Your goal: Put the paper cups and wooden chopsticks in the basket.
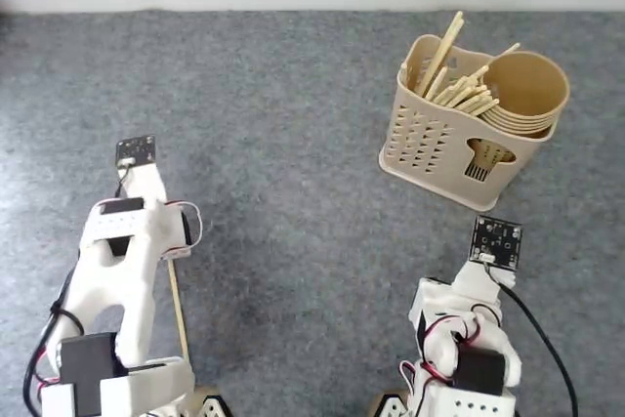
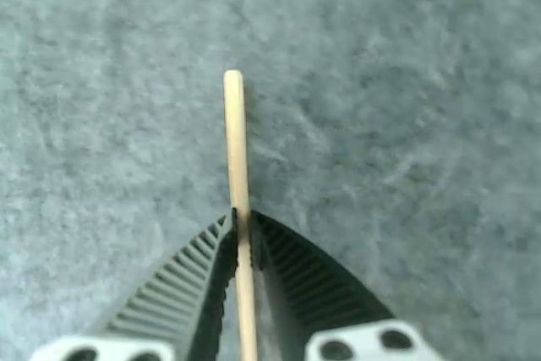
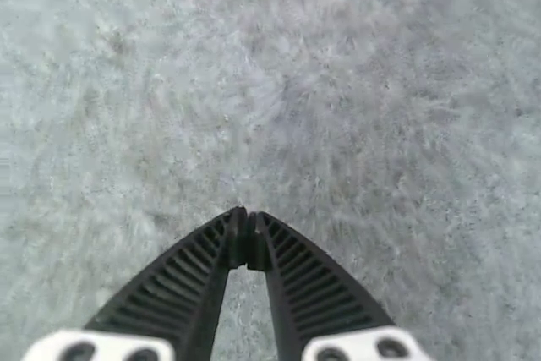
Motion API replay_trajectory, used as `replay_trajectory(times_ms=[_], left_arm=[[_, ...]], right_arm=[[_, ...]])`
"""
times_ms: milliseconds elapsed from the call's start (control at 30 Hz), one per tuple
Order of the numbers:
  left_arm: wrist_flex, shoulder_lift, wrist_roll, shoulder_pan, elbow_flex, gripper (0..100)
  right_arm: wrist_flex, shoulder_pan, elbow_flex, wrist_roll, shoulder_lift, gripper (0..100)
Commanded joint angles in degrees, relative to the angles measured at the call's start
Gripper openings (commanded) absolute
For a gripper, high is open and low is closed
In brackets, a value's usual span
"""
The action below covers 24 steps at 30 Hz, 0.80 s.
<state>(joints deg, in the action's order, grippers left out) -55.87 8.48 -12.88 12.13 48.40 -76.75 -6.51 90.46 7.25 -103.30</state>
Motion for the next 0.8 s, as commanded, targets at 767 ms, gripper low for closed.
replay_trajectory(times_ms=[767], left_arm=[[-42.81, 0.44, 0.00, -7.12, -50.42, 1]], right_arm=[[3.74, -0.13, 1.23, 0.44, -0.66, 0.9]])
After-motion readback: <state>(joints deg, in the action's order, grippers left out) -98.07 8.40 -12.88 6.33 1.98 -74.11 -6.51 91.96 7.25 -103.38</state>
